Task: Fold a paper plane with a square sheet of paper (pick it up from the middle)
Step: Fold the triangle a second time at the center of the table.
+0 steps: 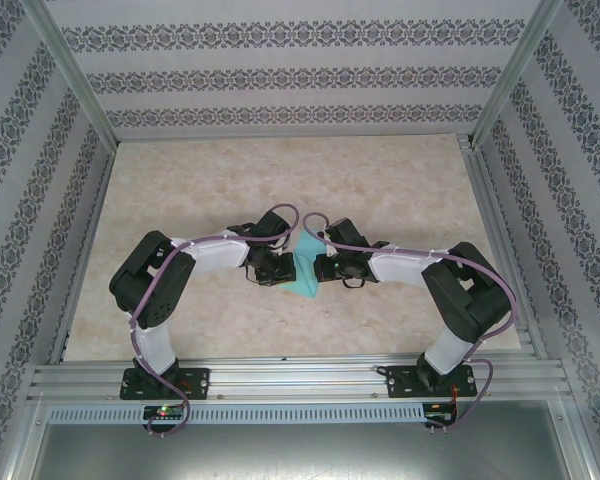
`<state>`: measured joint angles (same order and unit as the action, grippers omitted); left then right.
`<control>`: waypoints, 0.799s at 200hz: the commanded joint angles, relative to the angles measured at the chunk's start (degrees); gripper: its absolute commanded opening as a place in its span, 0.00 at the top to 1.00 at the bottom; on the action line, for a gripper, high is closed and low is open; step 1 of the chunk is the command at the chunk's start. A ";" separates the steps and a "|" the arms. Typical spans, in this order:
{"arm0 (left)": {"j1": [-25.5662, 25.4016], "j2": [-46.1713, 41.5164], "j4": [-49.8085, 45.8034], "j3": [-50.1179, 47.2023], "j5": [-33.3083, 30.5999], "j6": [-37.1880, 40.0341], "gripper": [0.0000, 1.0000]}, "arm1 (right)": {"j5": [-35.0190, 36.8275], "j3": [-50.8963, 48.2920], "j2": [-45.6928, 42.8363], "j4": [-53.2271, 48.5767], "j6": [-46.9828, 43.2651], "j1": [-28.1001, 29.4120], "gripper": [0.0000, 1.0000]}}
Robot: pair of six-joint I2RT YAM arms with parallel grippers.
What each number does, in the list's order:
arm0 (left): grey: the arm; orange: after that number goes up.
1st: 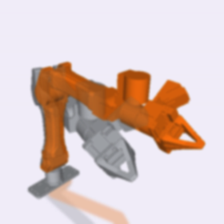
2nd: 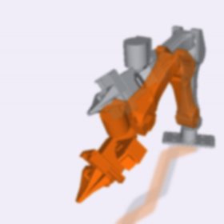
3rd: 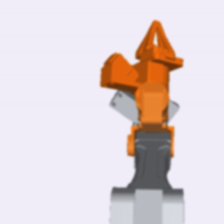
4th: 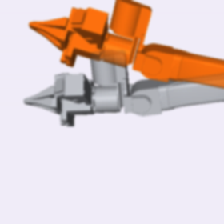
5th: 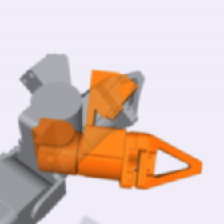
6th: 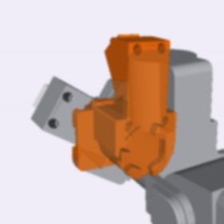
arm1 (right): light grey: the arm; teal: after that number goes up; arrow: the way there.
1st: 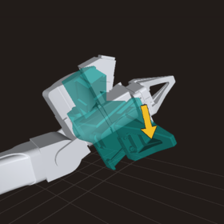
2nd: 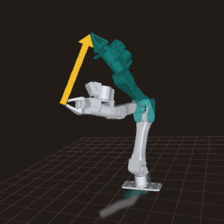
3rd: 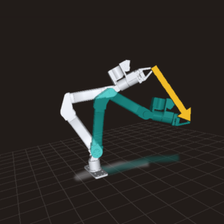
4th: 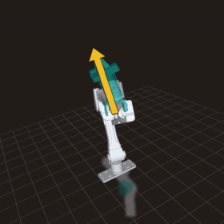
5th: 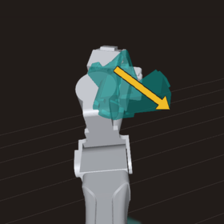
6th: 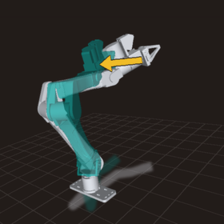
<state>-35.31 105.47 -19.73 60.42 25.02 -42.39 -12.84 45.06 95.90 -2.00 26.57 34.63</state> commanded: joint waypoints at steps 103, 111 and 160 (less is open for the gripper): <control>-0.73 2.64 -2.33 0.25 -1.80 1.34 0.87 | 1.22 2.39 -0.25 -2.83 -1.87 0.14 1.00; -0.73 2.73 -2.25 0.17 -1.78 1.27 0.87 | 1.12 2.55 -1.10 -3.01 -2.08 0.09 1.00; -0.73 2.69 -2.17 0.17 -1.90 1.23 0.87 | 0.01 2.84 -1.29 -2.41 -2.78 -0.06 1.00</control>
<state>-35.31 105.71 -19.84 60.69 25.06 -42.39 -12.36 46.68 95.68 -4.12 25.10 34.63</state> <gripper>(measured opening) 0.131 0.055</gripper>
